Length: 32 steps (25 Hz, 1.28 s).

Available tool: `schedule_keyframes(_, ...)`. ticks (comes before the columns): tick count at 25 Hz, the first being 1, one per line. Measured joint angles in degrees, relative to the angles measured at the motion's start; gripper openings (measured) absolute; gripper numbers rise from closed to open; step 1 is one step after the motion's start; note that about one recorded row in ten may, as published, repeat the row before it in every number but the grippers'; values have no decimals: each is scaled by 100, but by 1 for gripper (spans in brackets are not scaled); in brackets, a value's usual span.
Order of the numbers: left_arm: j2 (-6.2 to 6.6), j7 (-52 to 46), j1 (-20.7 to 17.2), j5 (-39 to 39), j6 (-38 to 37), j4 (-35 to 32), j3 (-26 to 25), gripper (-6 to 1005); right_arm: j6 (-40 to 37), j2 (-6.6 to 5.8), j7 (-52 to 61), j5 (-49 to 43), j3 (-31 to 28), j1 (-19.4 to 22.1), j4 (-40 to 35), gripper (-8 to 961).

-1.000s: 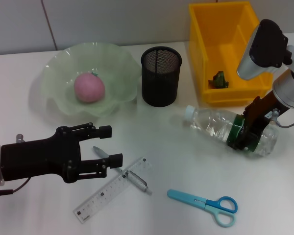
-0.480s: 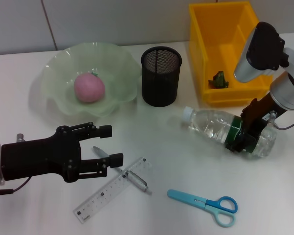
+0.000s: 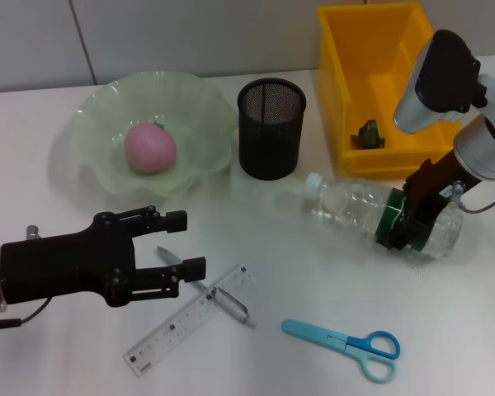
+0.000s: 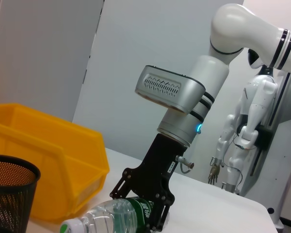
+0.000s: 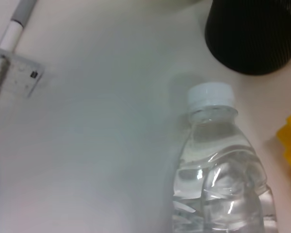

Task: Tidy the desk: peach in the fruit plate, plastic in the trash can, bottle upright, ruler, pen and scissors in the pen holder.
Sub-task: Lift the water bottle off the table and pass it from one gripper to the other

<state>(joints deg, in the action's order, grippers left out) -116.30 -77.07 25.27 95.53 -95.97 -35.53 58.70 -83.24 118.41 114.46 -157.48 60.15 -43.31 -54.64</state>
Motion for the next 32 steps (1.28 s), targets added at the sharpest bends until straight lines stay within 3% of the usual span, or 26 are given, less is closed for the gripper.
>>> schedule_keyframes(13,-18,6,-20,1,-16,24,-216,800,-305,7,-109,789,-36,190,-489,764)
schedule_keyframes(19,-67,36,-52,-4,-19,45,-330,800,-380,36,-422,1700,-52,630,-922,762)
schedule_keyframes(32,-196,79,-82,-25,63,123,-683,799,-314,38,-1457,3289,-375,1239,-765,763)
